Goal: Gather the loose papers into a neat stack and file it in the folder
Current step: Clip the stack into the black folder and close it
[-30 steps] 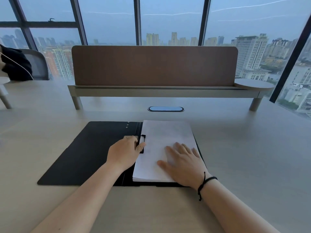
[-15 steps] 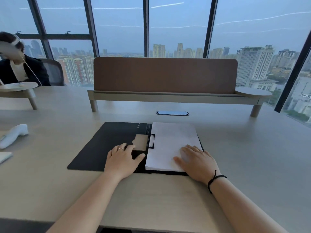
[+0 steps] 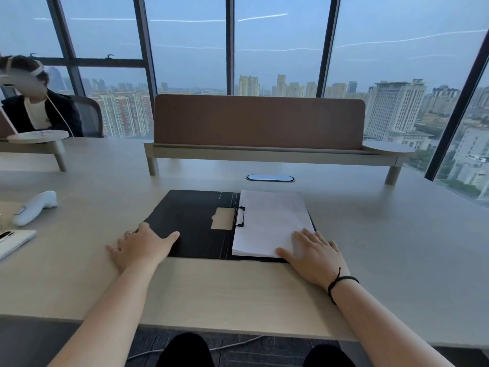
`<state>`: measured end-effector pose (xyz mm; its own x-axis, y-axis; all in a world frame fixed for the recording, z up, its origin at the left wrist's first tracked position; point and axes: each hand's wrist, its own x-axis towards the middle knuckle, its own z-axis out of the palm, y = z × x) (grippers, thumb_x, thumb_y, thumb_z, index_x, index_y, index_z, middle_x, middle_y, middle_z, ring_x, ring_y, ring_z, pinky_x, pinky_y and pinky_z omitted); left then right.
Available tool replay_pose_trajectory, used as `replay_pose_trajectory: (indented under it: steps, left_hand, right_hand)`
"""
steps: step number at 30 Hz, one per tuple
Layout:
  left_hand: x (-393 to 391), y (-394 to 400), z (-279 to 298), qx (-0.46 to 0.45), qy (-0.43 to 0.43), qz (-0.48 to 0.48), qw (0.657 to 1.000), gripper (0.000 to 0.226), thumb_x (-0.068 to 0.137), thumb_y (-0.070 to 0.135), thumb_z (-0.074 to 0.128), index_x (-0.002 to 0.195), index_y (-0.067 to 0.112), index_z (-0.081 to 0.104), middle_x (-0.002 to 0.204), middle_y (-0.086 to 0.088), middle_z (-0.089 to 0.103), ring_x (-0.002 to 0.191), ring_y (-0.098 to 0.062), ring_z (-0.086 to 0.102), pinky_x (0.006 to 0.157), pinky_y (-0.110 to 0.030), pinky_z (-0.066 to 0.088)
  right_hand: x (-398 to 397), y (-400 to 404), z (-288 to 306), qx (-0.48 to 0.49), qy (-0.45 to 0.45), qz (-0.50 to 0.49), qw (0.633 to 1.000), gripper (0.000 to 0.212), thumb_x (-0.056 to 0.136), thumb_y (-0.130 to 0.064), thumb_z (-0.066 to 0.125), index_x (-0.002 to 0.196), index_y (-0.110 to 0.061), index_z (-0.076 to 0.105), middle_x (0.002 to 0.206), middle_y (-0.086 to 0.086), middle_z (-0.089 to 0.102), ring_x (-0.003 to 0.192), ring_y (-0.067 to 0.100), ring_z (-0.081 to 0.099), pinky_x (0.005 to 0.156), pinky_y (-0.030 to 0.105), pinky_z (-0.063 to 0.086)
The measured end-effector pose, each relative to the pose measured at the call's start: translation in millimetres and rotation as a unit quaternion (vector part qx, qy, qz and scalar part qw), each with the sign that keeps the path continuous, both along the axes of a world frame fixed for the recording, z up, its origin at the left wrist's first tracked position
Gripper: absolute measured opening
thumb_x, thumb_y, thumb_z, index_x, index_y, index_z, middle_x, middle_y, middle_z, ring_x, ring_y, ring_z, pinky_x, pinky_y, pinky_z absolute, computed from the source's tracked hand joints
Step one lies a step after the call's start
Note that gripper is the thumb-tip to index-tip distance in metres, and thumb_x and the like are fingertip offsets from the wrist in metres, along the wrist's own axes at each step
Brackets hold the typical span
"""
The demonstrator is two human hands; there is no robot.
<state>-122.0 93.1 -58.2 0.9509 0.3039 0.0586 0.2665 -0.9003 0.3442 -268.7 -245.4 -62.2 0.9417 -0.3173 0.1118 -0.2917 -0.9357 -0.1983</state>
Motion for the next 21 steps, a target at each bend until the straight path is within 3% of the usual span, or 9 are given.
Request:
replay_pose_trajectory:
  steps: [4, 7, 10, 14, 17, 19, 21]
  left_hand:
    - [-0.3, 4.4, 8.5, -0.146, -0.07, -0.005, 0.987, 0.074, 0.07, 0.067, 0.068, 0.131, 0.025, 0.06, 0.131, -0.017, 0.06, 0.131, -0.035, 0.045, 0.108, -0.047, 0.036]
    - [-4.0, 8.8, 29.8, -0.227, -0.151, -0.02, 0.962, 0.05, 0.07, 0.058, 0.07, 0.11, 0.026, 0.072, 0.118, -0.012, 0.069, 0.121, -0.033, 0.055, 0.096, -0.048, 0.05]
    - [-9.6, -4.1, 72.5, -0.229, -0.262, -0.066, 0.935, 0.034, 0.076, 0.049, 0.068, 0.099, 0.024, 0.074, 0.106, -0.008, 0.074, 0.11, -0.033, 0.063, 0.088, -0.045, 0.054]
    - [-28.6, -52.9, 135.4, -0.162, -0.398, -0.2, 0.88, 0.017, 0.086, 0.02, 0.068, 0.102, 0.017, 0.073, 0.104, -0.008, 0.076, 0.099, -0.034, 0.068, 0.085, -0.038, 0.053]
    - [-57.5, -112.4, 148.0, -0.124, -0.396, -0.316, 0.853, 0.03, 0.089, 0.01, 0.061, 0.118, 0.019, 0.066, 0.104, -0.009, 0.075, 0.095, -0.034, 0.069, 0.08, -0.039, 0.054]
    - [-75.6, -151.8, 134.6, -0.119, -0.367, -0.386, 0.838, 0.034, 0.092, 0.02, 0.057, 0.125, 0.025, 0.057, 0.102, -0.008, 0.075, 0.089, -0.035, 0.069, 0.075, -0.043, 0.055]
    - [-90.0, -180.3, 109.0, -0.084, -0.316, -0.46, 0.826, 0.042, 0.095, 0.038, 0.053, 0.136, 0.031, 0.046, 0.112, -0.006, 0.073, 0.097, -0.035, 0.069, 0.077, -0.044, 0.056]
  right_hand:
    - [-0.6, 0.4, 1.9, 0.007, 0.001, 0.001, 1.0, 0.074, 0.082, -0.083, 0.027, 0.133, -0.034, 0.047, 0.154, -0.01, 0.039, 0.146, 0.015, 0.027, 0.115, 0.04, 0.024]
    - [-1.1, 1.1, 2.6, 0.016, 0.003, -0.002, 1.0, 0.075, 0.083, -0.082, 0.029, 0.137, -0.034, 0.045, 0.156, -0.01, 0.036, 0.147, 0.015, 0.025, 0.117, 0.039, 0.022]
    - [-2.2, 2.0, 3.7, 0.019, 0.003, -0.005, 1.0, 0.074, 0.083, -0.082, 0.031, 0.137, -0.035, 0.045, 0.158, -0.009, 0.035, 0.148, 0.015, 0.024, 0.118, 0.039, 0.021]
    - [-4.6, 3.5, 7.0, 0.027, 0.003, -0.007, 1.0, 0.071, 0.084, -0.082, 0.034, 0.136, -0.036, 0.046, 0.157, -0.009, 0.036, 0.148, 0.015, 0.024, 0.117, 0.037, 0.019]
    - [-6.4, 4.6, 9.9, 0.027, 0.003, -0.004, 1.0, 0.073, 0.085, -0.082, 0.035, 0.14, -0.035, 0.044, 0.16, -0.01, 0.033, 0.15, 0.015, 0.021, 0.118, 0.036, 0.018]
    - [-7.1, 4.9, 10.6, 0.03, 0.006, -0.01, 0.999, 0.08, 0.085, -0.083, 0.034, 0.147, -0.033, 0.038, 0.162, -0.012, 0.029, 0.152, 0.014, 0.019, 0.119, 0.035, 0.016]
    - [-5.9, 4.4, 10.5, 0.027, 0.015, -0.016, 0.999, 0.09, 0.081, -0.086, 0.029, 0.152, -0.031, 0.033, 0.165, -0.012, 0.026, 0.154, 0.014, 0.017, 0.121, 0.035, 0.015]
